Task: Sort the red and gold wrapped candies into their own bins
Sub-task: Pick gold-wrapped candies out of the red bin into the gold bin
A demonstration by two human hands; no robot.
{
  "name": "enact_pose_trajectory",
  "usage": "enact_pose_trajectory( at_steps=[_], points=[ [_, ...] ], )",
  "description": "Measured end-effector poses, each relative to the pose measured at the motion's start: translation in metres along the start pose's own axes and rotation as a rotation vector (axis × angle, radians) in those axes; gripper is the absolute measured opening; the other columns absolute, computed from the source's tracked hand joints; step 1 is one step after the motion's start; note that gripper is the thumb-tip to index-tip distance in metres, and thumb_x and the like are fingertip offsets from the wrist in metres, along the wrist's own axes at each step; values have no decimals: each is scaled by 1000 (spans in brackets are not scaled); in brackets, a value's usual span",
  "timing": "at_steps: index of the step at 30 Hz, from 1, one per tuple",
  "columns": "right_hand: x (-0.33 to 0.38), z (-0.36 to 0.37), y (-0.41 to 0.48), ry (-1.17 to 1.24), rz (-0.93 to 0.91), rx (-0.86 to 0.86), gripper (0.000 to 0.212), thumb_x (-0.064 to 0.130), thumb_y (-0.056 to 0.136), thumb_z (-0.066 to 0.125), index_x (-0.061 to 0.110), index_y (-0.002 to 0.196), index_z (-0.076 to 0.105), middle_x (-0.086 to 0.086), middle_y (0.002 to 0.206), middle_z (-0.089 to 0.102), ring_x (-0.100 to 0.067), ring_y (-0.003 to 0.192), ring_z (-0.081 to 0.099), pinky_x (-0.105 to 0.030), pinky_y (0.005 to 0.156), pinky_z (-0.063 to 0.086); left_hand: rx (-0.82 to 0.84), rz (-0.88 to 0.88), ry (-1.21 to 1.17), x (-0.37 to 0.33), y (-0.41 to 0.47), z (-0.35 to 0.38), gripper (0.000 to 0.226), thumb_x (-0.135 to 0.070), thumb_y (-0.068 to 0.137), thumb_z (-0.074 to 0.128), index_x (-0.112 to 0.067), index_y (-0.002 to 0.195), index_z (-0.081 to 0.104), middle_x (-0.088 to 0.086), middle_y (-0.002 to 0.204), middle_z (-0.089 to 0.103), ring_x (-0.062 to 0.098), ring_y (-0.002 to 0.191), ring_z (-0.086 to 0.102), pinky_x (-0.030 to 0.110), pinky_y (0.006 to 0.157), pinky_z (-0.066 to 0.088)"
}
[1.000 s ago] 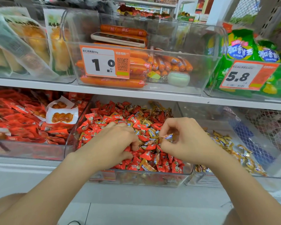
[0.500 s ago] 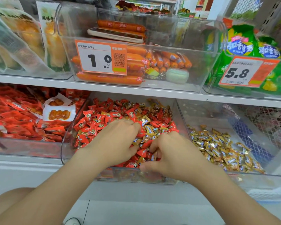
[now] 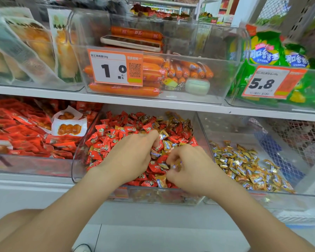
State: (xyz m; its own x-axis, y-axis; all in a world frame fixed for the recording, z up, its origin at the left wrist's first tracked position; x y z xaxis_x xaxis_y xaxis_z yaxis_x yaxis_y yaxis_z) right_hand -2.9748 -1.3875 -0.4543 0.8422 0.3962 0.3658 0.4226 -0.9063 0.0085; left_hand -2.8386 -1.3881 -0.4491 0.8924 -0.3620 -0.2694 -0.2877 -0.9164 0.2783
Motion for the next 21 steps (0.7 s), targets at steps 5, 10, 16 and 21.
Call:
enact_pose_trajectory(
  at_steps=[5, 10, 16, 21],
  points=[
    [-6, -10, 2, 135, -72, -10, 36, 41, 106, 54, 15, 85, 65, -1, 65, 59, -12, 65, 54, -28, 59, 38, -8, 28, 33, 3, 0, -2, 31, -17, 100, 49, -31, 119, 70, -9, 106, 54, 19, 94, 61, 40, 78, 53],
    [-1, -15, 2, 159, -140, -49, 22, 36, 108, 54, 28, 89, 63, 11, 67, 62, -2, 68, 59, -20, 62, 41, 77, 89, 184, -5, -1, 7, 31, -46, 102, 52, -29, 122, 69, -8, 114, 63, 19, 104, 63, 38, 90, 53],
    [4, -10, -1, 117, -138, -12, 32, 12, 99, 50, 33, 95, 74, 13, 71, 68, -4, 65, 61, -33, 76, 55, 81, -17, 243, 1, 7, 6, 34, -48, 99, 65, -31, 128, 63, -5, 104, 73, 24, 104, 67, 39, 82, 55],
    [6, 0, -3, -3, -73, -1, 28, 52, 78, 77, 25, 69, 74, 17, 56, 63, -4, 62, 60, -30, 70, 57, 64, -47, 223, 3, 6, 0, 22, -28, 91, 69, -34, 111, 61, -9, 101, 69, 20, 96, 66, 38, 82, 54]
  ],
)
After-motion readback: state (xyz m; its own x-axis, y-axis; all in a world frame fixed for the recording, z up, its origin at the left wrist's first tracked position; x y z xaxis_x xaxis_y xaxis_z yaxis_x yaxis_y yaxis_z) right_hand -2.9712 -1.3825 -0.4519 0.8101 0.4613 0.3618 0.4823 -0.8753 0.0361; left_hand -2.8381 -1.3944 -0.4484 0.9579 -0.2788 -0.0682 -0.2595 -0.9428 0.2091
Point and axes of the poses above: each hand's wrist, its own y-axis towards the middle knuckle, its own z-axis out of the palm, x = y × z, the point moved 9 cm from there along y, towards the middle knuckle
